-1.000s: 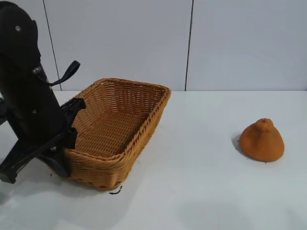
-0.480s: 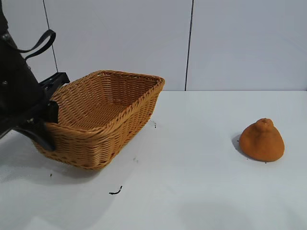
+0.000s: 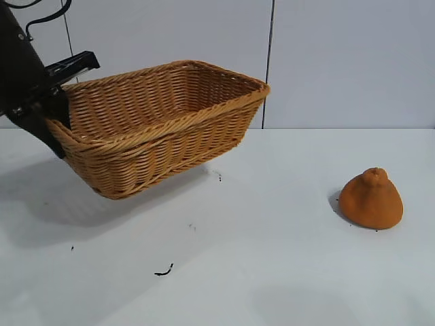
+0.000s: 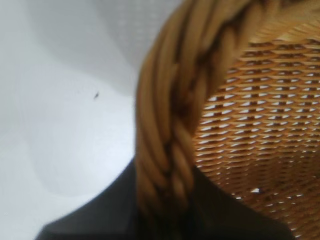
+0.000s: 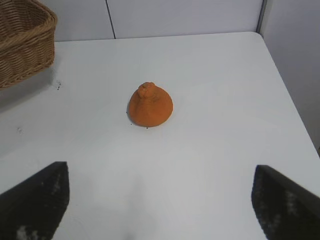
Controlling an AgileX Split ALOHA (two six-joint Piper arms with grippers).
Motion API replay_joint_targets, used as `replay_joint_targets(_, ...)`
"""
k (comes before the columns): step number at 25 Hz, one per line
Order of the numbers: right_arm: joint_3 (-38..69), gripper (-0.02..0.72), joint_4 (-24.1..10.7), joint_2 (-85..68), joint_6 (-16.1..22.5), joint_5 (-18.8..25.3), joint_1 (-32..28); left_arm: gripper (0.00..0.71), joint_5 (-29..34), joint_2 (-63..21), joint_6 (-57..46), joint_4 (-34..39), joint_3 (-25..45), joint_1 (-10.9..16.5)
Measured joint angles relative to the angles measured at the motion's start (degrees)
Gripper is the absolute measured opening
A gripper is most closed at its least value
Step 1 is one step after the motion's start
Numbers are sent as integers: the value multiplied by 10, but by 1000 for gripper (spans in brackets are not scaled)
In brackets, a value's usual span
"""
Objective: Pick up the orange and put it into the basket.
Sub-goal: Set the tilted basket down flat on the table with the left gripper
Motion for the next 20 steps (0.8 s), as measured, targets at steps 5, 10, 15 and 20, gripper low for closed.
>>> replay_joint_targets(5, 0, 685, 0, 0, 0, 0, 0, 90, 33, 37, 91, 7, -35, 0)
replay_joint_targets(10, 0, 685, 0, 0, 0, 1, 0, 90, 31, 54, 112, 9, -35, 0)
replay_joint_targets(15, 0, 685, 0, 0, 0, 1, 0, 90, 21, 77, 118, 7, -36, 0)
replay_joint_targets(20, 0, 685, 0, 0, 0, 1, 0, 90, -34, 95, 121, 6, -10, 0)
